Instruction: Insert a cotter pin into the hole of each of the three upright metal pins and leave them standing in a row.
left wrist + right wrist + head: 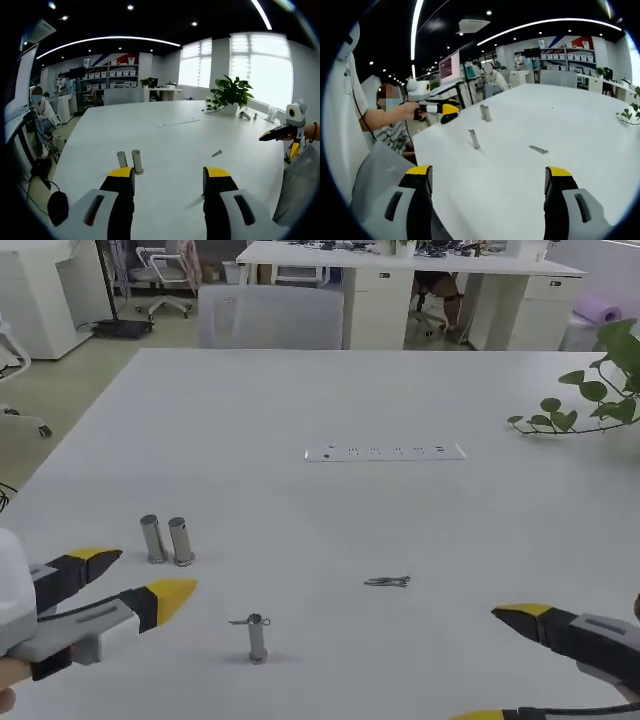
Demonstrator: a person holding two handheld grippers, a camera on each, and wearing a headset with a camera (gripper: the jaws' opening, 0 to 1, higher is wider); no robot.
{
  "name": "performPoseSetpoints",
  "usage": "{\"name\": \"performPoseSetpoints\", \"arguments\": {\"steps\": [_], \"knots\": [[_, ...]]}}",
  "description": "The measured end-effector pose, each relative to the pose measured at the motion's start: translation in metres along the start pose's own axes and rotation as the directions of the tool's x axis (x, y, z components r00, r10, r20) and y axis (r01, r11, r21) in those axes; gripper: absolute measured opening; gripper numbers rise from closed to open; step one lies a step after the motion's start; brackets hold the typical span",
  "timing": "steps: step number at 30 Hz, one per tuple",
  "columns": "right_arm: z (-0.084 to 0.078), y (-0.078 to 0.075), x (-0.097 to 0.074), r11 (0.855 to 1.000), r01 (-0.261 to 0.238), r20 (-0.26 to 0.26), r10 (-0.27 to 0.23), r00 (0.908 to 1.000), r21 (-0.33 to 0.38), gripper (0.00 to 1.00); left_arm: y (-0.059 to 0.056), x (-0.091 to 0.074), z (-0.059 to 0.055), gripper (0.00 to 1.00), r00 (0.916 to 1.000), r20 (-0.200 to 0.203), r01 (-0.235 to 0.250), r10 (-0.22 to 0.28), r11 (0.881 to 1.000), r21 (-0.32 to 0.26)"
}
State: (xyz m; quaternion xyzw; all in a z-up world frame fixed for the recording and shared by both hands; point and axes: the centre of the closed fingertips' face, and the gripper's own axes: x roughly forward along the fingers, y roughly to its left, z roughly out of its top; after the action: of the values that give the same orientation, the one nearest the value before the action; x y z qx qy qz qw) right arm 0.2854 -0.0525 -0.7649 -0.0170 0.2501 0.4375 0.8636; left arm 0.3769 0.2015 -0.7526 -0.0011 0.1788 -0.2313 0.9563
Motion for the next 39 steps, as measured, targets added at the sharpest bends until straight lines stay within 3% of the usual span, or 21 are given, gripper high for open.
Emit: {"name": "performPoseSetpoints", "arguments": {"steps": [6,13,22,30,32,39], "knots": [[0.003,-0.003,0.002,1.000,0.006,0.013,-0.007,0.9999,0.010,0.93,0.015,0.019,-0.001,0.49,0.9997,-0.005,-0.024,0.024,1.000,0.005],[0.002,-0.003,0.003,1.000,0.007,0.011,-0.007,0.9999,0.014,0.92,0.025,0.038,-0.003,0.47,0.9992,-0.005,-0.040,0.040,0.999,-0.002],[-0.001,-0.006,0.003,1.000,0.021,0.006,-0.021,0.9998,0.020,0.92,0.040,0.062,-0.013,0.43,0.9976,-0.023,-0.065,0.065,0.998,-0.001],[-0.004,-0.007,0.006,0.999,0.018,0.005,-0.018,0.9998,0.035,0.91,0.048,0.084,-0.018,0.38,0.9963,-0.018,-0.084,0.084,0.996,0.011],[-0.003,-0.007,0.007,0.999,0.017,0.007,-0.018,0.9998,0.037,0.91,0.050,0.088,-0.018,0.34,0.9954,-0.011,-0.095,0.095,0.995,0.016],[0.005,-0.008,0.006,0.999,0.022,0.028,-0.023,0.9993,0.039,0.90,0.055,0.101,-0.025,0.31,0.9928,-0.015,-0.118,0.119,0.992,0.045]]}}
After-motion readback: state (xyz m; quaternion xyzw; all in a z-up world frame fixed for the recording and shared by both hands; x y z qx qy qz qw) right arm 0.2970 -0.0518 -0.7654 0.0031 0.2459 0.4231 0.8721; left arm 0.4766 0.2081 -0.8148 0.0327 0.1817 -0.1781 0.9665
